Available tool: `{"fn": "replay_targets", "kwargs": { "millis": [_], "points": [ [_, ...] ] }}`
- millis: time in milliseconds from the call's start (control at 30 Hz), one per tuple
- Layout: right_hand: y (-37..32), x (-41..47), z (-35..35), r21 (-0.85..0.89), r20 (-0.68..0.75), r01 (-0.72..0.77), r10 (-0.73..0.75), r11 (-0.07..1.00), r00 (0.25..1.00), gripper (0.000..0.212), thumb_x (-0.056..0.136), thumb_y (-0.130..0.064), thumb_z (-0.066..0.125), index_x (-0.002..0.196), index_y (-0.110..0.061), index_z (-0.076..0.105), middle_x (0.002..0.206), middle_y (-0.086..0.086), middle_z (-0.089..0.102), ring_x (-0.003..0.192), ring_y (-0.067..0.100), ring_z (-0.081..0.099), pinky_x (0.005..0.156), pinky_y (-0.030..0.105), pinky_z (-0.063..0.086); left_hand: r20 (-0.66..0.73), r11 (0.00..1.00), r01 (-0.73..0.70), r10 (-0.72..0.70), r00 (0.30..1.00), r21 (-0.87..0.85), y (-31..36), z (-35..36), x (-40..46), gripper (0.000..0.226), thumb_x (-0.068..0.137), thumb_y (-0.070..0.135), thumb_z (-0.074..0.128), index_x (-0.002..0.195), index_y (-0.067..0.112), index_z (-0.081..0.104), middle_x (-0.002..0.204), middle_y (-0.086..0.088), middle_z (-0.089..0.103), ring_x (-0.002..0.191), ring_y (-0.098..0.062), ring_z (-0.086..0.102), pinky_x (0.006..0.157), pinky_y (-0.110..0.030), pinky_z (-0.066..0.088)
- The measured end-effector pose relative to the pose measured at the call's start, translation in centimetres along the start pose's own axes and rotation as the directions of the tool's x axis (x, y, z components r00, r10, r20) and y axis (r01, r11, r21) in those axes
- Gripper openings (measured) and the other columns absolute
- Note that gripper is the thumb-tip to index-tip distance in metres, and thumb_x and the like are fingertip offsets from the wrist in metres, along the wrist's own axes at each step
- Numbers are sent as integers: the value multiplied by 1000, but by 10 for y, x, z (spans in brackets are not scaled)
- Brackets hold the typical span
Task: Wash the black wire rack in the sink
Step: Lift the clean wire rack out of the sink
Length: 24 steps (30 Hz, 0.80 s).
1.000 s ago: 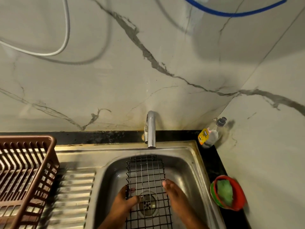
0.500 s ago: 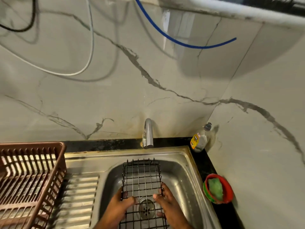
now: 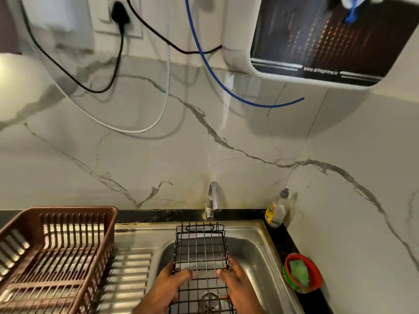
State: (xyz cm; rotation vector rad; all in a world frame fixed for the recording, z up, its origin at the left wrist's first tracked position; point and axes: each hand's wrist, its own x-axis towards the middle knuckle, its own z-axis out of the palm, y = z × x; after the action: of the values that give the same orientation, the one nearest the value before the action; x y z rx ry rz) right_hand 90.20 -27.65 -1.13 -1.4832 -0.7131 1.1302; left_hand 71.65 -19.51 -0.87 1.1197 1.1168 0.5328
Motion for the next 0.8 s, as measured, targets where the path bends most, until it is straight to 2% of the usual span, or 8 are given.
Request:
{"fn": "replay_targets", "kwargs": {
  "millis": [167,300,367,433,567,600,700,800],
  "points": [
    [-20,-6,1,-28,-29,-32,31,999,999,88,82,-40,75,157,-24,30,152,15,46,137,29,47,114,49,39,12,999,9,-9,1000,35,9,-4,-3,102,33,69,90,121,31,59,114,-6,69,107,-26,64,93,-45,54],
    [-36,-10,-1,-129,-41,-80,75,988,996,68,95,-30,68,154,-22,36,124,-4,63,116,14,57,112,53,43,-4,1000,2,-2,1000,-23,25,9,-14,83,39,53,93,109,28,57,111,-1,67,104,-22,60,91,-39,46],
    [-41,-11,-3,-171,-47,-93,86,981,995,71,94,-36,68,155,-22,35,134,1,61,119,17,55,110,52,46,-41,999,31,-32,999,-32,27,16,-14,85,60,45,91,131,20,51,121,-5,61,105,-22,56,82,-36,41],
    [-43,-9,-5,-189,-53,-102,94,977,994,74,93,-39,67,156,-21,33,148,9,52,130,24,51,108,51,47,-78,998,41,-44,996,-44,25,19,-10,99,63,51,89,145,17,44,135,-9,57,108,-22,55,75,-34,41],
    [-41,-6,-12,-234,-52,-90,80,968,995,73,91,-51,64,154,-26,37,147,4,53,127,24,54,105,52,50,-111,994,73,-81,991,-75,26,24,-17,45,85,40,77,122,20,61,130,-8,60,107,-26,60,91,-42,50],
    [-36,-2,-15,-246,-52,-91,80,965,995,73,89,-54,64,153,-28,39,147,3,53,126,24,55,104,53,51,-107,995,77,-84,991,-67,28,26,-18,43,84,42,77,118,21,61,131,-9,60,109,-26,60,92,-44,50],
    [-41,-8,-14,-260,-45,-98,89,961,995,66,90,-53,64,148,-27,46,147,3,52,124,22,55,102,49,53,-99,996,88,-91,991,-36,31,27,-23,76,62,51,83,127,19,58,128,-7,61,109,-26,60,92,-46,51],
    [-46,-13,-13,-268,-46,-87,77,959,996,63,92,-51,63,147,-24,47,148,5,52,124,22,56,100,45,53,-95,997,75,-77,992,-24,35,28,-30,83,59,53,82,130,19,56,129,-7,60,109,-25,60,99,-51,49]
  ]
}}
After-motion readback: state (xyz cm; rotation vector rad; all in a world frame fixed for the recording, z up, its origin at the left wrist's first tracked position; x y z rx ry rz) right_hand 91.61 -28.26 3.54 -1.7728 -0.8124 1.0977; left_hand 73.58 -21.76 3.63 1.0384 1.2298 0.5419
